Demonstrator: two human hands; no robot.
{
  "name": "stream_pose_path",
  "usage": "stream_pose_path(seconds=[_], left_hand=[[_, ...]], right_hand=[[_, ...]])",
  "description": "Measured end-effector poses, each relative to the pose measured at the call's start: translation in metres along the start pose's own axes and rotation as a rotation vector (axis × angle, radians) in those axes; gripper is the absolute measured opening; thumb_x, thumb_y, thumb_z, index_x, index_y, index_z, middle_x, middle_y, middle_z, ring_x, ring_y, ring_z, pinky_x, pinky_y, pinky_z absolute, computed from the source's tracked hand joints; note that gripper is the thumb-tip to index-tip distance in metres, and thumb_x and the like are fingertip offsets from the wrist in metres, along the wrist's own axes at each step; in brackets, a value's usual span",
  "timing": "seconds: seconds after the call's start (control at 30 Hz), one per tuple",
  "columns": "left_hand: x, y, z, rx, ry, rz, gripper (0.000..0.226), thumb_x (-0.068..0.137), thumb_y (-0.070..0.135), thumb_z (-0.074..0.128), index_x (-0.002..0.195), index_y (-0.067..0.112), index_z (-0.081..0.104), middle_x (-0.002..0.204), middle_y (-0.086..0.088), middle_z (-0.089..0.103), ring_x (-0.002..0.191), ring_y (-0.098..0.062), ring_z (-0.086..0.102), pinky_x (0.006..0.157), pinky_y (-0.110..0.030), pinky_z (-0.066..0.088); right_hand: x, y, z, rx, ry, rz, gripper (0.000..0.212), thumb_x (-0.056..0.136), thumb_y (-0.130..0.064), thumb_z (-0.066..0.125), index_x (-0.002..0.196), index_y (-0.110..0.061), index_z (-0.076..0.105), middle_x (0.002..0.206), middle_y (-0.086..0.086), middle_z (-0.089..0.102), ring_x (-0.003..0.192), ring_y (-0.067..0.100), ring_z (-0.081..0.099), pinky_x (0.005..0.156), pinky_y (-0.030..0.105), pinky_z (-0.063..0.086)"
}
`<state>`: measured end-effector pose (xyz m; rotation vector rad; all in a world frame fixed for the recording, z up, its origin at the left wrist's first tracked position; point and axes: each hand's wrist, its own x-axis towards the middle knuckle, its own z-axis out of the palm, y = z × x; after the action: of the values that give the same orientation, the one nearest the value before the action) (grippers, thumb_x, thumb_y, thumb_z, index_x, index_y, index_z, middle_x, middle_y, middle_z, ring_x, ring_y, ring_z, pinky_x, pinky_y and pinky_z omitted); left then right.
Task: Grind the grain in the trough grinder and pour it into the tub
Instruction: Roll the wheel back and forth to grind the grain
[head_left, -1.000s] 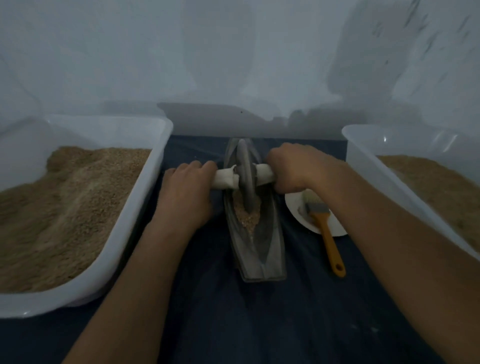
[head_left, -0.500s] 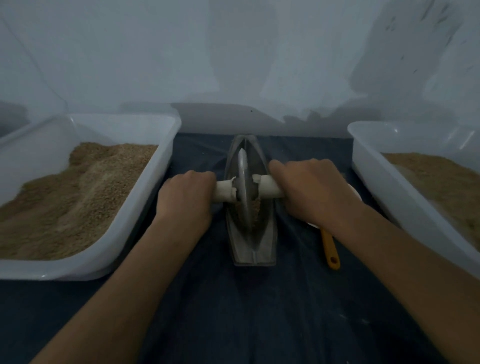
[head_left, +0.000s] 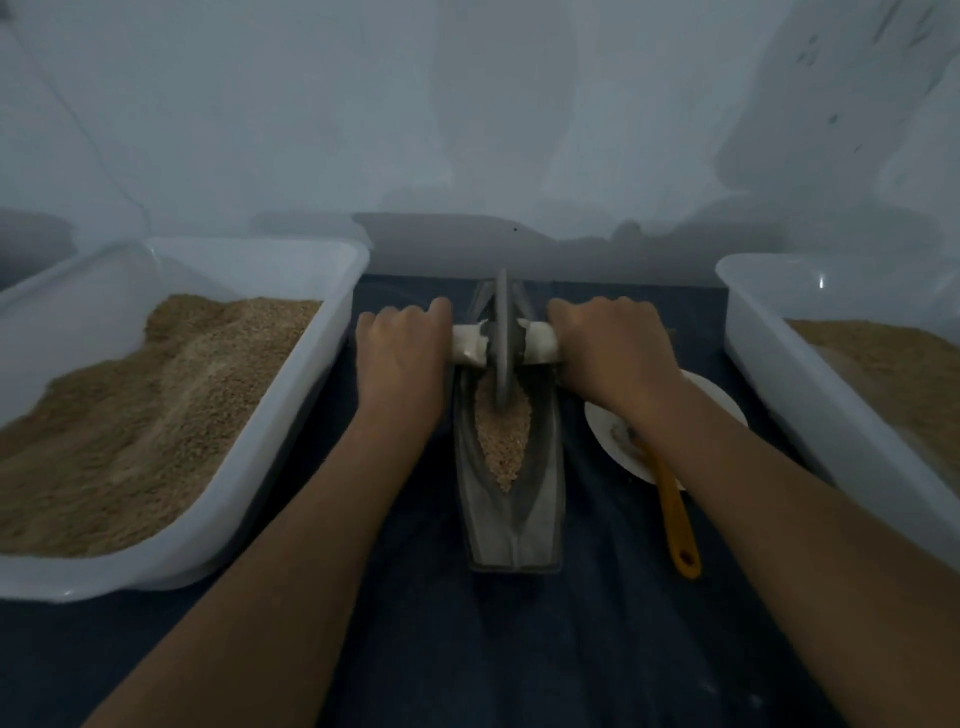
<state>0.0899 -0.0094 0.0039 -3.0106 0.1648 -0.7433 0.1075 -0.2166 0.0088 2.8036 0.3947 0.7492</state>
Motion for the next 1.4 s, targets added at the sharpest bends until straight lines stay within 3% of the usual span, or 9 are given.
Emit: stream_pose_path(seconds=[0.17, 0.3, 0.53, 0.77, 0.87, 0.93, 1.0, 1.1, 1.4], left_hand=[[-0.068, -0.016, -0.021, -0.040, -0.005, 0.146, 0.054, 0.070, 0.013, 0.084, 0.089, 0.025, 0.034, 0.077, -0.001, 0.062, 0.070, -0.026, 0.059, 0.065, -0.034, 0.033], [-0.062, -0.020, -0.014, -0.022, -0.033, 0.132, 0.045, 0.077, 0.016, 0.080, 0.091, 0.026, 0.038, 0.080, 0.001, 0.063, 0.072, -0.024, 0.061, 0.064, -0.034, 0.037], [0.018, 0.000, 0.011, 0.054, 0.042, 0.006, 0.030, 0.088, 0.017, 0.069, 0.091, 0.023, 0.040, 0.086, -0.003, 0.064, 0.081, -0.028, 0.062, 0.069, -0.036, 0.030], [-0.039, -0.007, -0.009, -0.032, 0.045, 0.088, 0.031, 0.083, 0.012, 0.071, 0.095, 0.021, 0.044, 0.087, -0.002, 0.062, 0.079, -0.025, 0.057, 0.072, -0.037, 0.039], [-0.073, -0.014, -0.019, -0.052, 0.055, 0.142, 0.044, 0.069, 0.007, 0.082, 0.092, 0.021, 0.046, 0.078, -0.002, 0.059, 0.069, -0.026, 0.053, 0.064, -0.037, 0.036], [-0.077, -0.016, -0.018, -0.037, 0.027, 0.129, 0.045, 0.067, 0.007, 0.084, 0.089, 0.020, 0.046, 0.073, -0.002, 0.058, 0.064, -0.025, 0.052, 0.063, -0.035, 0.030], [-0.063, -0.015, -0.011, -0.012, 0.011, 0.115, 0.043, 0.072, 0.012, 0.082, 0.090, 0.022, 0.044, 0.076, -0.001, 0.061, 0.067, -0.025, 0.056, 0.064, -0.034, 0.031], [-0.021, -0.010, 0.005, 0.017, 0.053, 0.070, 0.032, 0.085, 0.015, 0.069, 0.087, 0.023, 0.038, 0.083, -0.002, 0.065, 0.075, -0.027, 0.062, 0.066, -0.034, 0.030], [-0.011, -0.004, 0.004, -0.023, 0.100, 0.069, 0.017, 0.092, 0.013, 0.060, 0.092, 0.022, 0.045, 0.086, -0.001, 0.062, 0.079, -0.025, 0.057, 0.070, -0.035, 0.032]], right_hand=[[-0.063, -0.009, -0.028, 0.021, 0.142, -0.120, 0.031, 0.069, -0.024, 0.074, 0.086, -0.019, 0.048, 0.062, 0.002, 0.056, 0.045, 0.022, 0.040, 0.049, 0.025, 0.018], [-0.064, -0.008, -0.028, 0.026, 0.166, -0.121, 0.028, 0.068, -0.023, 0.070, 0.080, -0.019, 0.045, 0.057, 0.001, 0.051, 0.047, 0.018, 0.027, 0.053, 0.024, 0.007], [0.015, 0.004, 0.006, 0.059, -0.092, 0.047, 0.022, 0.083, -0.040, 0.067, 0.090, -0.028, 0.050, 0.072, -0.002, 0.045, 0.066, 0.023, 0.039, 0.062, 0.036, 0.030], [-0.043, -0.011, -0.012, 0.030, 0.101, -0.001, 0.028, 0.077, -0.023, 0.075, 0.089, -0.021, 0.049, 0.070, 0.001, 0.057, 0.054, 0.023, 0.048, 0.052, 0.029, 0.023], [-0.071, -0.017, -0.022, 0.018, 0.310, -0.087, 0.010, 0.090, -0.009, 0.042, 0.089, -0.018, 0.046, 0.072, 0.003, 0.046, 0.060, 0.018, 0.031, 0.058, 0.032, 0.018], [-0.074, -0.020, -0.025, 0.009, 0.346, -0.122, 0.021, 0.094, -0.011, 0.026, 0.089, -0.017, 0.046, 0.072, 0.002, 0.043, 0.062, 0.016, 0.027, 0.059, 0.032, 0.017], [-0.063, -0.014, -0.018, 0.040, 0.314, -0.121, 0.007, 0.088, -0.012, 0.044, 0.086, -0.018, 0.047, 0.069, 0.002, 0.048, 0.057, 0.017, 0.031, 0.056, 0.030, 0.019], [-0.024, -0.005, -0.003, 0.025, 0.069, -0.024, 0.025, 0.078, -0.028, 0.073, 0.087, -0.022, 0.050, 0.068, 0.000, 0.058, 0.054, 0.023, 0.050, 0.053, 0.029, 0.030], [-0.018, -0.005, 0.009, 0.031, 0.064, 0.065, 0.028, 0.080, -0.030, 0.075, 0.089, -0.022, 0.050, 0.073, 0.000, 0.061, 0.057, 0.025, 0.055, 0.052, 0.030, 0.028]])
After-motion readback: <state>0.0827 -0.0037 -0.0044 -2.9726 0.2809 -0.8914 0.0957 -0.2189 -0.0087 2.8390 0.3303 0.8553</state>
